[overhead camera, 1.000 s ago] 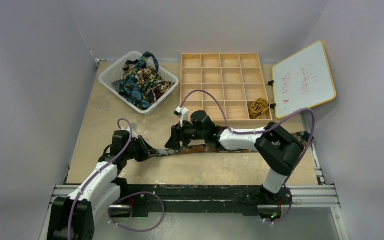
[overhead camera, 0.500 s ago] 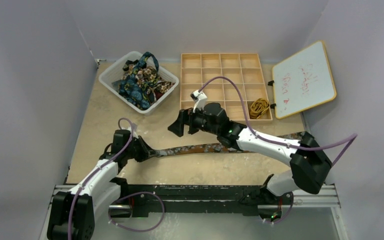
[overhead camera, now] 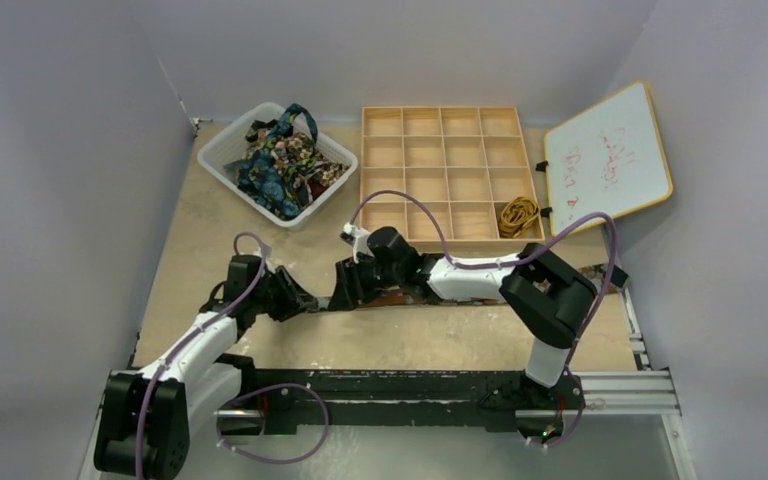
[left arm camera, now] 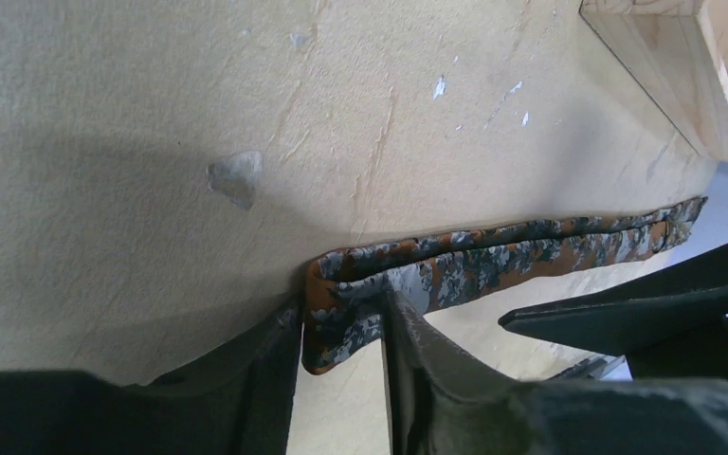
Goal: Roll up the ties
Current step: Roll the tie at the center of the board.
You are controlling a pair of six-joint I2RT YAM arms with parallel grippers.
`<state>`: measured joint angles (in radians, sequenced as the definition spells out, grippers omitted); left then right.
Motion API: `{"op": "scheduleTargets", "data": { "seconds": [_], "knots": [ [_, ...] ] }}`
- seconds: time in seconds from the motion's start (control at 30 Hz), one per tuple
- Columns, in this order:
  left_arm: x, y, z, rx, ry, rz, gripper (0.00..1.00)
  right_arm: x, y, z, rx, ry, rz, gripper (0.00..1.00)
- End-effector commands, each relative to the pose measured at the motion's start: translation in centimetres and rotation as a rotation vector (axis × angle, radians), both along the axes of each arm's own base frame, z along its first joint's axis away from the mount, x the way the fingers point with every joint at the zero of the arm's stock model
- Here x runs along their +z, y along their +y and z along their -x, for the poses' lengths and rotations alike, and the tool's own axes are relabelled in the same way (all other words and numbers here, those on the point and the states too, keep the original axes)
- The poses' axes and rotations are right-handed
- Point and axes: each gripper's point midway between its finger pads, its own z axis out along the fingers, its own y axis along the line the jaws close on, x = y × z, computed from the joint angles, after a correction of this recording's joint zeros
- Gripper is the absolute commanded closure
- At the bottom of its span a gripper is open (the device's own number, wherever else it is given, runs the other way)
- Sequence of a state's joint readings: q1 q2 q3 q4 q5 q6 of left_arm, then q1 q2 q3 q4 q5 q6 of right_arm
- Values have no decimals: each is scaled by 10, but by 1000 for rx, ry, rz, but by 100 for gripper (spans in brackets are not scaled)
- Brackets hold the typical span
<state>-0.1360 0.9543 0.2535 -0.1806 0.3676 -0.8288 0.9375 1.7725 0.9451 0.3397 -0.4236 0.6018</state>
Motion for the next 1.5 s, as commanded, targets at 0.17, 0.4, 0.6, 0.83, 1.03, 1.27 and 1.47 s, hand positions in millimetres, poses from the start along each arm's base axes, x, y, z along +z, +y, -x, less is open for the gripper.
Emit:
{"op": "scheduleTargets", "data": {
  "seconds": [0.17,0.4,0.6,0.83,1.03,1.27,1.47],
  "knots": [
    [13,7,-5,35,-14,-35,48,-6,14,-25,-58,-5,60,57],
    [15,9,-3,58,-1,-36,42,-24,7,-31,-88,2,154,72],
    [16,10,-2,65,3,-40,39,1,5,-33,-79,-54,125,70],
    [12,8,-1,66,11,-24,38,-15,-6,-26,-97,-8,178,71],
    [8,4,1,61,22,3,38,-32,-12,-25,-115,21,237,75],
    [6,4,2,57,29,-1,37,-47,-14,-40,-159,-5,305,80],
    [7,5,4,51,19,-11,37,-49,-14,-50,-184,-32,330,81]
  ]
}}
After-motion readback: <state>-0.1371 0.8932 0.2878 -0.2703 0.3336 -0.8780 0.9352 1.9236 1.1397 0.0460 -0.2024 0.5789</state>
